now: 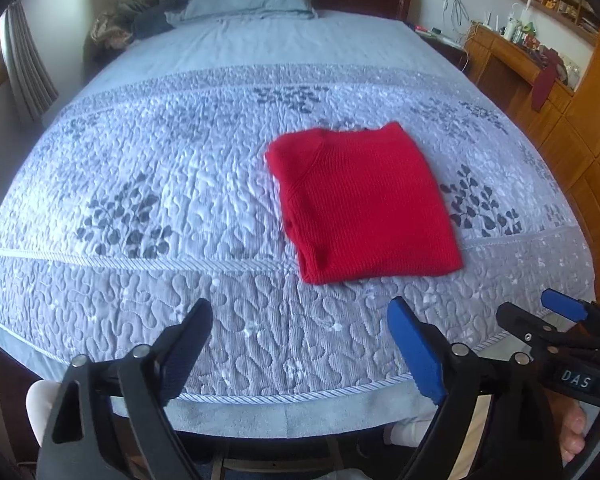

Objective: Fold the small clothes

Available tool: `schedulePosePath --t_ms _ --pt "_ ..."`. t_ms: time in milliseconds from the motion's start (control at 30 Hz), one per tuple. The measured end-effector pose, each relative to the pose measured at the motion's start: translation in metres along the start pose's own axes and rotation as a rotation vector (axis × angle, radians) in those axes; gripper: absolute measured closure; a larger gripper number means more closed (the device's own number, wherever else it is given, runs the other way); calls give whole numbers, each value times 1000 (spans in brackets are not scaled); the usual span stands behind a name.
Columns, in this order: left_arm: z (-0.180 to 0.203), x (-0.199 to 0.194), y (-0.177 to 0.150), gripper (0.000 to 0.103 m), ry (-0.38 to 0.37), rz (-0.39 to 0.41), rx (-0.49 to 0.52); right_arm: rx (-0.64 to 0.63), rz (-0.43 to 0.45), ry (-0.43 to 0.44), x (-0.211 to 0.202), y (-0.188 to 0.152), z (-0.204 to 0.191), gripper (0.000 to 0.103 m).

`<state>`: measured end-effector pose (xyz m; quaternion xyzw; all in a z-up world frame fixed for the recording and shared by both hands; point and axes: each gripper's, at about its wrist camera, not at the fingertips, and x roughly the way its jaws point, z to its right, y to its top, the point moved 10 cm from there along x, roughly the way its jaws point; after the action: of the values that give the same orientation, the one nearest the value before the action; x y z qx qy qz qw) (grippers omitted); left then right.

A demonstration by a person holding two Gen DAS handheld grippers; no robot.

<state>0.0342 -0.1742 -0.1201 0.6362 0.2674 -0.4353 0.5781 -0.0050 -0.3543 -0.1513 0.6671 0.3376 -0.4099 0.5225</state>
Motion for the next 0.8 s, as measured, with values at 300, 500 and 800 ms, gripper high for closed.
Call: schedulePosePath --t_ms 300,500,800 --pt "3 -17 6 8 4 29 -8 -6 9 6 -12 2 -9 8" --pt "-3 -17 4 8 15 17 -14 -11 13 4 -15 2 -13 8" --pt "-9 -13 0 8 42 11 1 -39 24 -23 -15 4 -15 8"
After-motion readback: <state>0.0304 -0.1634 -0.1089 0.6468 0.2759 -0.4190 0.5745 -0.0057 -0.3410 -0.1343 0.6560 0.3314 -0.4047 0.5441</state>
